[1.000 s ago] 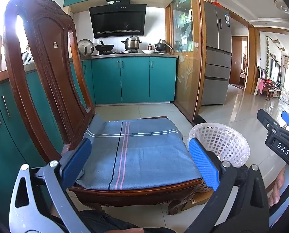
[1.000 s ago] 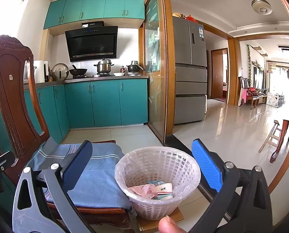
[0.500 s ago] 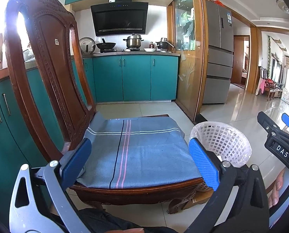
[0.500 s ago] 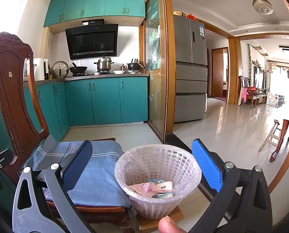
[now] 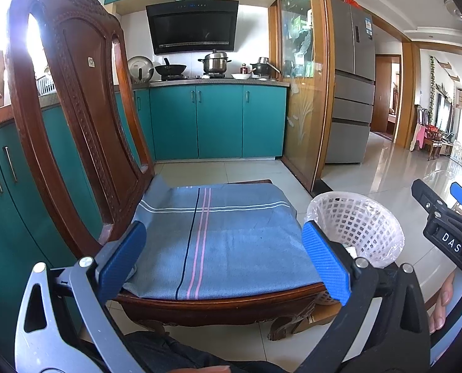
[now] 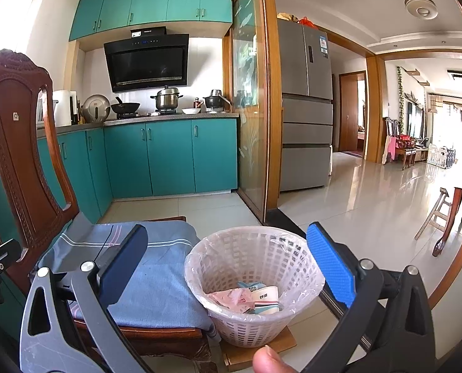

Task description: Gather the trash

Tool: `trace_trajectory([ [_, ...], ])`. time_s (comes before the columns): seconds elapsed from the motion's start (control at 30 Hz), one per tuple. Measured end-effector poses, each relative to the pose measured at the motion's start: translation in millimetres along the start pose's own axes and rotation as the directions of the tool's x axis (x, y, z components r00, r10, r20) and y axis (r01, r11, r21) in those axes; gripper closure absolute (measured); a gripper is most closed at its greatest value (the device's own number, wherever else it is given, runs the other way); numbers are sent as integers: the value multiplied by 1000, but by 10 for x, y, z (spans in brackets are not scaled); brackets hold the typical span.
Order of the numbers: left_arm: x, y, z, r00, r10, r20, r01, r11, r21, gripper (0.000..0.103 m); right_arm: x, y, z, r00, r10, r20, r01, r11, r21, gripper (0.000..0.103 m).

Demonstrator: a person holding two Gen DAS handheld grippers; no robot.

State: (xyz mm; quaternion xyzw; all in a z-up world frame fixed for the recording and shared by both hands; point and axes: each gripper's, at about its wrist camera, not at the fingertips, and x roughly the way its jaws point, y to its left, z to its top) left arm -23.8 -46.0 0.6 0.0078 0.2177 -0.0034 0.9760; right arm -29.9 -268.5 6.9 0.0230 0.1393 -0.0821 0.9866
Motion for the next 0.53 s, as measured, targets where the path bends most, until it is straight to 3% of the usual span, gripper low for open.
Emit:
trace_trajectory([
  [0.23, 62, 21, -26, 1000, 20, 2, -20, 1000, 12, 3, 56, 16, -35, 1000, 9, -15, -9, 1000, -2, 3],
  [0.37, 336, 188, -89, 993, 13, -114, -14, 1000, -13, 3, 102, 89, -27, 998, 56, -33, -56, 998, -9, 3],
  [0.4, 408, 224, -111, 990, 31, -138, -32, 999, -6, 3, 104, 154, -6, 994, 104, -35, -105, 994, -17, 3],
  [0.47, 650, 294, -228, 974, 99, -204, -89, 995, 55, 3, 73, 303, 41, 977, 208, -33, -210, 977, -38, 3],
  [0.5, 743, 310, -281, 966, 119, -230, -102, 991, 87, 3, 30, 458, 73, 951, 305, -40, -307, 950, -63, 3],
  [0.53, 885, 322, -375, 952, 145, -271, -111, 984, 139, 3, -47, 690, 101, 903, 425, -59, -429, 897, -103, 3],
])
